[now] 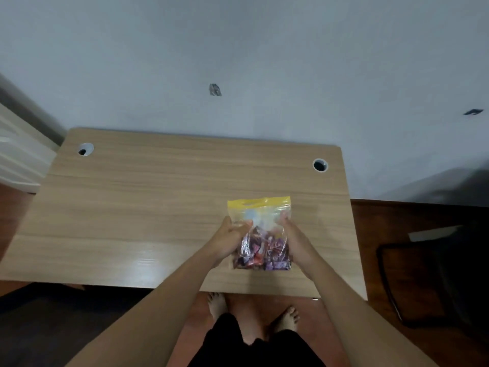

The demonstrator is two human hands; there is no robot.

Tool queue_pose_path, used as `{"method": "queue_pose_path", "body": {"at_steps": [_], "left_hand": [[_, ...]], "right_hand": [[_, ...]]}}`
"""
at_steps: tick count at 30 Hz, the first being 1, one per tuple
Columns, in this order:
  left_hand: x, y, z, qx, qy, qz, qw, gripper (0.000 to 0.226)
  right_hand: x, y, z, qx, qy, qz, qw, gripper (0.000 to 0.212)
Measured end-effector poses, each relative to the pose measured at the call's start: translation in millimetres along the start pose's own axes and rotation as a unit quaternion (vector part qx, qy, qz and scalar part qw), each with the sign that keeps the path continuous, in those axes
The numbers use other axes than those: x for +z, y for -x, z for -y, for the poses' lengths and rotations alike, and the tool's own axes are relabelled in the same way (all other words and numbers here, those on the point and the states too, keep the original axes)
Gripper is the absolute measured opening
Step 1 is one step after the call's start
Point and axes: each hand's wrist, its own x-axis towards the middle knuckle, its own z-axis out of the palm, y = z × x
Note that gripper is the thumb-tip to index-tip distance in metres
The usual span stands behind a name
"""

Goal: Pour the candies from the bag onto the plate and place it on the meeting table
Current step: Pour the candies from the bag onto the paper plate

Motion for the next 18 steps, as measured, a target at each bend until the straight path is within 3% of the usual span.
{"method": "queue_pose_path", "body": {"at_steps": [1, 4, 7, 11, 16, 18], "left_hand": [[6.0, -5.5, 8.0, -0.008, 0.001, 0.0, 1.0, 0.105], [24.6, -14.0, 20.9, -0.032, 0.029, -0.024, 0.999, 0.083], [37.2, -18.6, 27.9, -0.103, 0.02, -0.024, 0.994, 0.087], [44.1, -27.9, 41.4, -0.134, 0.007, -0.038, 0.99, 0.085], [49.1, -34.5, 54.2, -0.149, -0.015, -0.028, 0.988, 0.058], [50.1, -36.5, 56.3, -0.149, -0.008, -0.019, 0.989, 0.075]], "right_hand": [[0.4, -1.0, -3.8, -0.007, 0.03, -0.005, 1.0, 0.087], [1.8, -12.1, -22.8, 0.013, 0.061, -0.029, 0.998, 0.055], [1.6, -29.0, -47.8, 0.031, 0.104, -0.03, 0.994, 0.056], [2.2, -40.1, -66.4, 0.039, 0.141, -0.03, 0.989, 0.039], [0.2, -50.8, -79.6, 0.06, 0.182, -0.023, 0.981, 0.025], [-0.8, -52.9, -81.0, 0.069, 0.192, -0.017, 0.979, 0.02]]}}
